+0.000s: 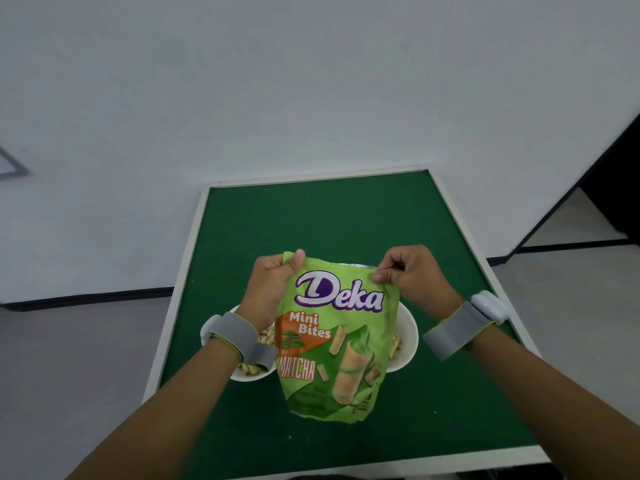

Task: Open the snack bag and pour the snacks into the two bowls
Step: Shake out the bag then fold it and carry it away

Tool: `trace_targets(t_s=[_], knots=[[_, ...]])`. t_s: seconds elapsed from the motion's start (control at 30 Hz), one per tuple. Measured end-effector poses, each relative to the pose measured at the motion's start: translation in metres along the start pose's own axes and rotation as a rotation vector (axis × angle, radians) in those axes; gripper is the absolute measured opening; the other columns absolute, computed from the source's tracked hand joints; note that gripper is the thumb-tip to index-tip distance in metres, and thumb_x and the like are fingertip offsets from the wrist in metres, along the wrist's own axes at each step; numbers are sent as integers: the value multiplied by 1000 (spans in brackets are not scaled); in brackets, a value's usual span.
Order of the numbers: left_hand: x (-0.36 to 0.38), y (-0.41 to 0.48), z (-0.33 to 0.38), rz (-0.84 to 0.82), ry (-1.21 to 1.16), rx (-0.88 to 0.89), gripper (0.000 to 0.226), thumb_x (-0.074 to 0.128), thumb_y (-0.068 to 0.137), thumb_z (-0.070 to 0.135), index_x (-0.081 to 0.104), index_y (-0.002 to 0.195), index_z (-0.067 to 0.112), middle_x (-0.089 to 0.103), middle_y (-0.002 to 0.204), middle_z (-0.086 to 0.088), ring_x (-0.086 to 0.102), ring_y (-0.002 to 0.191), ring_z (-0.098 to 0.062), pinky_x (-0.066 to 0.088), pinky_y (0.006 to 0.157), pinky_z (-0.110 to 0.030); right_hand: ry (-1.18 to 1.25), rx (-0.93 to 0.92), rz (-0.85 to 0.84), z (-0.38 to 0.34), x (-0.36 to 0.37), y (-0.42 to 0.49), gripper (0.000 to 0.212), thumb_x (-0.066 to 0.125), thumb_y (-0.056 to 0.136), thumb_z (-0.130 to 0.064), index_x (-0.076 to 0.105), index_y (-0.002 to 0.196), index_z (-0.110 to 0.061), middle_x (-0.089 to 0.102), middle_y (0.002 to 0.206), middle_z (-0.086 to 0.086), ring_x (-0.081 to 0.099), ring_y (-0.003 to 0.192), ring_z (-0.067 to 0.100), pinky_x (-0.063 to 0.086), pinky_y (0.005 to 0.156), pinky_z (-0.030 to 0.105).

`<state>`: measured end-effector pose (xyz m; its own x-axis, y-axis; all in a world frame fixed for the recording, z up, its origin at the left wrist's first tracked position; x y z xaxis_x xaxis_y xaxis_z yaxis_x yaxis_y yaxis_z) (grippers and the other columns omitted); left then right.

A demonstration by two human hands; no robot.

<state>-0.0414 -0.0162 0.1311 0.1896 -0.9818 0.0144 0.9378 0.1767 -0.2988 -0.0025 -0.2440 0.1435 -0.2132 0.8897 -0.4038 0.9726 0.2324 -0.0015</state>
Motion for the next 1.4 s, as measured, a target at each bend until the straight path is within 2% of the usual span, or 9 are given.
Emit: trace_targets(t_s=[0.1,0.27,0.37,0.53,0.77,0.83,1.07,1.23,1.4], knots=[[-1,2,2,64,63,49,36,61,87,33,58,63,6,58,63,-18,56,59,-30,52,64,-44,12,-15,74,0,5,2,35,78,70,3,58,52,-19,59,54,-2,51,54,16,45,54,28],[-3,7,2,148,90,24,35,61,88,33,56,65,7,54,62,-19,53,56,-29,52,62,-47,267,61,83,9,12,2,22,75,70,7,63,65,-11,64,58,0,59,53,7,51,53,22],[-9,9,1,191,1,-46,33,62,88,34,57,68,9,62,59,-12,61,51,-28,56,59,-42,674,246,-41,22,25,-4,35,76,62,1,62,94,-5,74,75,8,70,67,23,61,59,33],[-10,13,2,194,-172,-87,28,60,89,36,63,79,10,71,59,-2,68,50,-19,57,50,-30,728,339,-248,28,49,-17,48,74,56,3,64,103,1,75,92,14,71,83,29,60,78,40],[0,2,-30,-337,5,-213,40,74,65,20,63,102,10,77,89,-3,70,88,-25,56,80,-38,857,403,-103,33,41,-12,41,69,60,7,65,101,1,77,85,10,72,78,27,61,72,37],[-2,-1,-40,-379,26,-238,41,74,65,14,62,104,10,75,93,-5,69,90,-25,55,86,-41,862,424,-102,36,42,-12,40,66,63,11,65,102,2,77,84,11,72,77,27,60,73,38],[-10,3,-53,-294,-222,-208,32,57,80,-12,64,108,1,75,95,-14,71,83,-26,59,81,-38,848,386,-118,49,48,-20,36,52,77,23,76,81,-4,77,78,11,74,73,25,62,64,36],[-7,-1,-56,-163,-181,-243,46,39,86,-12,73,64,8,70,64,-10,64,57,-22,55,54,-25,799,264,-189,41,48,-25,19,60,68,14,75,71,4,73,80,26,72,71,37,61,64,37],[-4,3,-68,43,-421,-435,25,46,94,22,63,108,9,63,94,-15,62,79,-28,54,67,-35,816,185,-17,45,48,-25,30,52,70,27,74,71,7,74,87,26,72,75,40,61,67,37]])
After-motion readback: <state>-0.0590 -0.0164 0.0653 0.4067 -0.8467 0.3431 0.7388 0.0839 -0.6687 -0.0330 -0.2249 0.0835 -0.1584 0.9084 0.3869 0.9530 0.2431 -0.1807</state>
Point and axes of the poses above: each hand's wrist, its own y-axis towards the middle knuckle, its own x-axis out of the palm, z = x × y, the point moved 5 cm from there along y, towards the middle knuckle
